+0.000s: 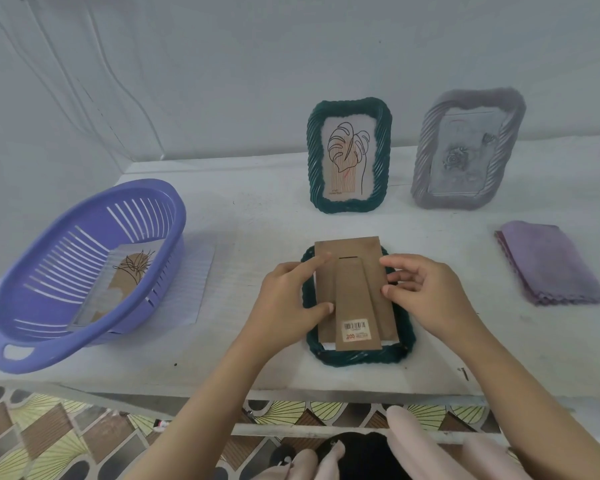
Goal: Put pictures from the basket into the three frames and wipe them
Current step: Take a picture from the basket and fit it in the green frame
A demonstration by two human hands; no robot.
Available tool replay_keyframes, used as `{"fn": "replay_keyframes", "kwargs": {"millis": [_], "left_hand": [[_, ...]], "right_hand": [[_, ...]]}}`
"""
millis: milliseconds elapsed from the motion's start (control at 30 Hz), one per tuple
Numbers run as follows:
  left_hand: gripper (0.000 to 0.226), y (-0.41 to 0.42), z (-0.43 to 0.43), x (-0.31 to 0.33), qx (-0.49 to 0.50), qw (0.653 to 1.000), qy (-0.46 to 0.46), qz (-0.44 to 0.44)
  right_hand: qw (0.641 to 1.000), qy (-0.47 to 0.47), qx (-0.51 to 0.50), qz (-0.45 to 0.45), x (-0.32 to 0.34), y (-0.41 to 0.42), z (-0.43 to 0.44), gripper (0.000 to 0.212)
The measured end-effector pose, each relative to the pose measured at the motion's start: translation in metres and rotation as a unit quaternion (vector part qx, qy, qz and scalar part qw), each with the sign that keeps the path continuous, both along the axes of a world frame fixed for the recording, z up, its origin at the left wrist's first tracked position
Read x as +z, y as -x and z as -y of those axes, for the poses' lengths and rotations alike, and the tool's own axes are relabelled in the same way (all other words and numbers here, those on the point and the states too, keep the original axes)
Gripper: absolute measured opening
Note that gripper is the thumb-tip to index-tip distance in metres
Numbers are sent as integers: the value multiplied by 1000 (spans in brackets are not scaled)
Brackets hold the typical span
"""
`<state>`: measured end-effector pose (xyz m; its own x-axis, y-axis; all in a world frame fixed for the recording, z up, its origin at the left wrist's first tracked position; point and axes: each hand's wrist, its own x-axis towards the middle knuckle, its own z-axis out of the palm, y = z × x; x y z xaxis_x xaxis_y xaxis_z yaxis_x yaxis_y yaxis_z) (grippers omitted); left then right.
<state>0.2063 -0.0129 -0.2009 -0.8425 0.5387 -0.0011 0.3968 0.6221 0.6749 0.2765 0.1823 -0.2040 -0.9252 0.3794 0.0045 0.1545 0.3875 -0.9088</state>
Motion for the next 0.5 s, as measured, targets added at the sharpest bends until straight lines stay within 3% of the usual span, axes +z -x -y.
{"fn": "replay_keyframes", "kwargs": {"millis": [500], "left_hand": [[63, -7, 1, -8, -4, 999, 44, -18]], "right_hand": [[995, -85, 46, 28, -15, -3, -2, 47]]}}
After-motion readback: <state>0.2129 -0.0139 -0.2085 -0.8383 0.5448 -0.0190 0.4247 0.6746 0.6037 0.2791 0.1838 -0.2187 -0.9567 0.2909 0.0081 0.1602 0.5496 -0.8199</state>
